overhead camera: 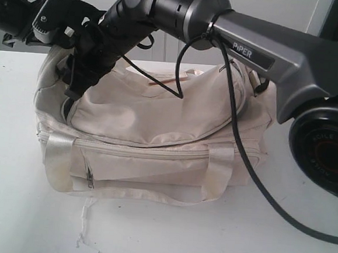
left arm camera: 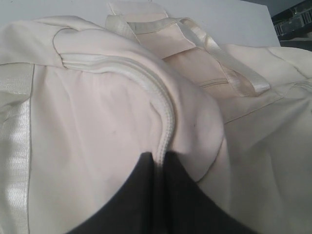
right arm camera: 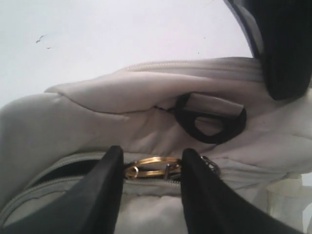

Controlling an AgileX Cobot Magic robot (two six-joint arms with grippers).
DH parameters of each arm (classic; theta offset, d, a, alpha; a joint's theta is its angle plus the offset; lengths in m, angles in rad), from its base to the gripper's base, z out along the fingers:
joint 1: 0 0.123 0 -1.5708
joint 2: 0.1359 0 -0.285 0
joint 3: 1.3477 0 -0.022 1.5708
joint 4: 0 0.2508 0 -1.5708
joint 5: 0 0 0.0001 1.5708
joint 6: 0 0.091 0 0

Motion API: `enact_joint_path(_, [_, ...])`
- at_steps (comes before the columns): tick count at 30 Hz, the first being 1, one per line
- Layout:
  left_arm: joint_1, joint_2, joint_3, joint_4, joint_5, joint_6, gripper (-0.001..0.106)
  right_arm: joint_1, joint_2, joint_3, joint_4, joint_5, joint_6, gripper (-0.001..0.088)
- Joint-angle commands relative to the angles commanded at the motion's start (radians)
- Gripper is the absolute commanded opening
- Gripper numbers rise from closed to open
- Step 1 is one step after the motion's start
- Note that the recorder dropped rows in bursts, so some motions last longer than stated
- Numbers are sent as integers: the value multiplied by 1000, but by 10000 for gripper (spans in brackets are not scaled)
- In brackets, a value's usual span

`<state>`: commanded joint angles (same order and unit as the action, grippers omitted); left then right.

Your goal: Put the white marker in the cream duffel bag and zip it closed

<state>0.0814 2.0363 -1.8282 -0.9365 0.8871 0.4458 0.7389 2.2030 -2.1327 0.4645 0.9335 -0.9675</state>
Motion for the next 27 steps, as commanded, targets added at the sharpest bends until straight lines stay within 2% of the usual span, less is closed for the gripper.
enact_joint_path(9, [34,0,0,-43,8,0,0,6,-19,0,39,52,-24,0])
enact_joint_path(18, [36,0,0,-43,8,0,0,17,-19,0,45,83,-24,0])
enact_joint_path(27, [36,0,0,-43,8,0,0,20,-19,0,138,142,-109,0])
